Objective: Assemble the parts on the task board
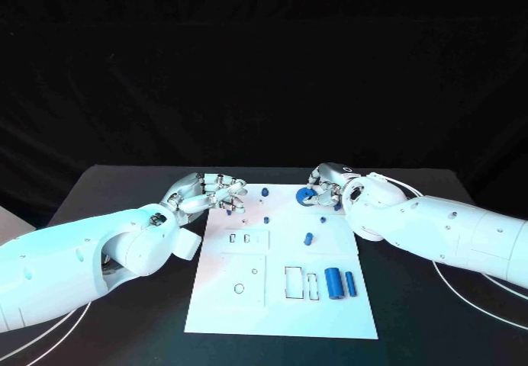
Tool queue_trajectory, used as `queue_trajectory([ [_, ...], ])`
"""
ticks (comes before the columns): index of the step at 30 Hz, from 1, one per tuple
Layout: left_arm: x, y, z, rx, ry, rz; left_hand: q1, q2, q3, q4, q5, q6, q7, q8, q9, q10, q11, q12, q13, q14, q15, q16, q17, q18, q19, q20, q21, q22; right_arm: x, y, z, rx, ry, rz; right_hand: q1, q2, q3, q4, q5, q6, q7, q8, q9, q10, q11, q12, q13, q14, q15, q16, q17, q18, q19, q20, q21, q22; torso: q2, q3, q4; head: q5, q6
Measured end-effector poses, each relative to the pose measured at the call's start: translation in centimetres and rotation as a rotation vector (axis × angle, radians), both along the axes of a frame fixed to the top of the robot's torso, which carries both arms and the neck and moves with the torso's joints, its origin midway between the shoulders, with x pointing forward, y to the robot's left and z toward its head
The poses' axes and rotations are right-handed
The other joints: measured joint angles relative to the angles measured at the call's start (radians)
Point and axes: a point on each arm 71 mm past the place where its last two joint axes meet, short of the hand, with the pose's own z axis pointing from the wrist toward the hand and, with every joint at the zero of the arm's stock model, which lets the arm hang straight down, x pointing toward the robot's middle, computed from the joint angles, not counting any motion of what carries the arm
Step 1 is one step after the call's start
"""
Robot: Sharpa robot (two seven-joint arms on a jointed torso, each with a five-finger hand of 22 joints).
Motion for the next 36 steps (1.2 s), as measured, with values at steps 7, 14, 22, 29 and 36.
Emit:
queue_trajectory([
  [7,0.0,0.0,0.0,0.000,0.000,0.001,0.000,0.000,0.000,0.000,0.000,0.000,0.000,0.000,0.000,0.000,0.000,0.000,0.000,0.000,0.000,0.000,0.000,0.000,0.000,0.000,0.000,0.000,-0.4,0.6,0.4,-0.007,-0.047,0.000,0.005,0.005,0.016,-0.009,-0.001,0.010,-0.004,-0.002,-0.003,0.000,-0.007,0.000,0.000,0.000,-0.007,0.000,0.000,0.000,0.000,0.000,0.000,0.000,-0.001,-0.0007,0.0006,0.002,0.002],
  [14,0.1,0.3,-0.1,0.003,0.000,0.007,0.000,0.000,0.000,0.000,0.000,0.000,0.000,0.000,0.000,0.000,0.000,0.000,0.000,0.000,0.000,0.000,0.000,0.000,0.000,0.000,0.000,0.000,-1.2,1.5,1.2,0.012,-0.087,0.020,0.007,0.007,0.021,-0.007,-0.004,0.020,-0.006,0.003,-0.003,0.000,-0.007,0.004,0.000,0.000,-0.007,0.000,0.000,0.000,0.000,0.000,0.000,0.000,-0.001,-0.0007,0.0001,0.008,0.005],
  [22,0.5,1.0,-0.2,0.001,0.008,0.032,0.000,0.000,0.000,0.000,0.000,0.000,0.000,0.000,0.002,0.000,0.000,0.000,0.000,0.000,0.000,-0.006,0.003,0.000,0.000,0.000,0.000,-0.002,-1.9,4.8,2.5,0.040,-0.130,0.084,0.007,0.006,0.024,-0.009,-0.005,0.020,-0.006,0.003,-0.003,0.000,-0.007,0.004,0.000,0.000,-0.007,0.000,0.000,0.000,-0.003,-0.004,0.000,0.000,-0.001,-0.0012,-0.0009,0.010,0.010],
  [29,0.9,2.0,-0.4,-0.015,0.024,0.065,0.000,0.000,0.000,0.000,0.000,0.000,0.000,0.000,0.002,0.000,0.000,0.000,0.001,0.000,0.000,-0.006,0.003,0.000,0.000,0.000,0.000,-0.002,-2.4,7.7,2.4,0.050,-0.143,0.133,0.007,0.006,0.024,-0.009,-0.006,0.020,-0.006,0.003,-0.005,0.000,-0.007,0.004,0.000,0.000,-0.007,0.000,0.000,0.000,0.000,-0.007,0.000,0.000,0.002,-0.0006,0.0007,0.011,0.010],
  [36,0.9,2.1,-0.4,-0.033,0.035,0.076,0.000,0.000,0.000,0.000,0.000,0.000,0.000,0.000,0.002,0.000,0.000,0.000,0.001,0.000,0.000,-0.006,0.003,0.000,0.000,0.000,0.000,-0.002,-2.7,9.6,2.1,0.054,-0.146,0.162,0.007,0.006,0.024,-0.009,-0.006,0.019,-0.005,0.002,-0.006,0.000,-0.007,0.004,0.000,0.000,-0.008,0.000,0.000,0.000,0.000,-0.007,0.000,0.001,0.003,-0.0001,0.0016,0.012,0.006],
])
